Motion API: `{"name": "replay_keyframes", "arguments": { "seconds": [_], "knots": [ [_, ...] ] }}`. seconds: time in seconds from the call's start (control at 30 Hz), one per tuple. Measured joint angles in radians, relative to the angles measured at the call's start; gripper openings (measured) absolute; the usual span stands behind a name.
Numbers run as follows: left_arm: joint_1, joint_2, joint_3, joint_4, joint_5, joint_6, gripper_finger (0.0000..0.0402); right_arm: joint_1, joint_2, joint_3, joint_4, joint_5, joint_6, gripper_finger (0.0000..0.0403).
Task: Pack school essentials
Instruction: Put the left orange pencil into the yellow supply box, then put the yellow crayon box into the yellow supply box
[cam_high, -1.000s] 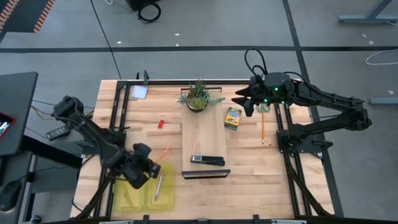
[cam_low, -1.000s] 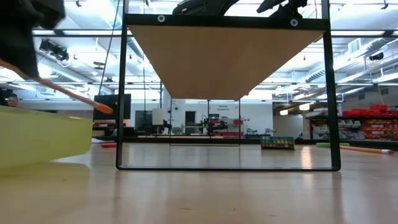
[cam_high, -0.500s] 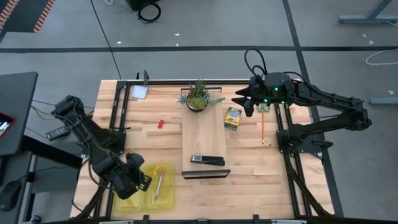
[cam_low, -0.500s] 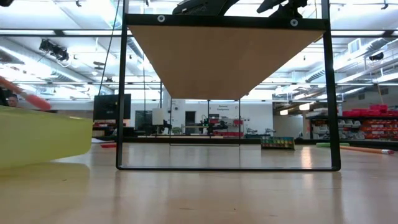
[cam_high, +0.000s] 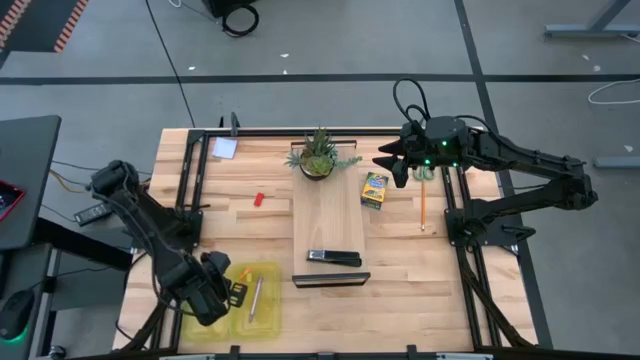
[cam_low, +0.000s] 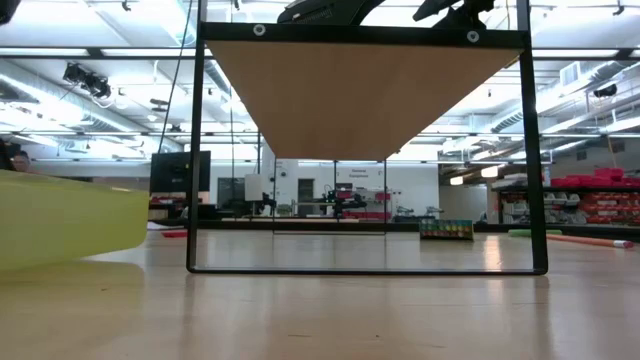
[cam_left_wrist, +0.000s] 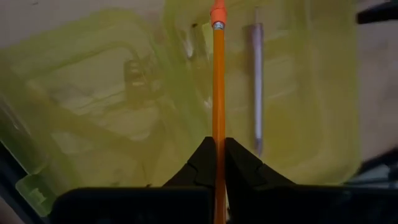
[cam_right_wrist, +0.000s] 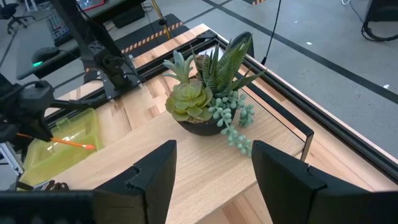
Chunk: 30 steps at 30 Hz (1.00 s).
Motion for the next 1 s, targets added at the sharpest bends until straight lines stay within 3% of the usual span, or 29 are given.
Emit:
{"name": "replay_keyframes", "arguments": {
  "seconds": [0.33, 0.53, 0.8, 1.0],
  "knots": [
    [0.025, 0.069, 0.0, 0.056, 0.004, -0.001, 0.0025, 0.0, 0.0, 0.0, 0.0, 0.0, 0.0, 0.0216],
    [0.055, 0.119, 0.0, 0.129, 0.004, 0.014, 0.007, 0.0, 0.0, 0.0, 0.0, 0.0, 0.0, 0.0216],
    [0.088, 0.14, 0.0, 0.187, -0.003, 0.04, 0.0167, 0.0, 0.0, 0.0, 0.0, 0.0, -0.003, 0.0216],
    [0.09, 0.16, 0.0, 0.199, -0.143, 0.1, 0.0185, 0.0, 0.0, 0.0, 0.0, 0.0, -0.007, 0.0216]
  ]
}}
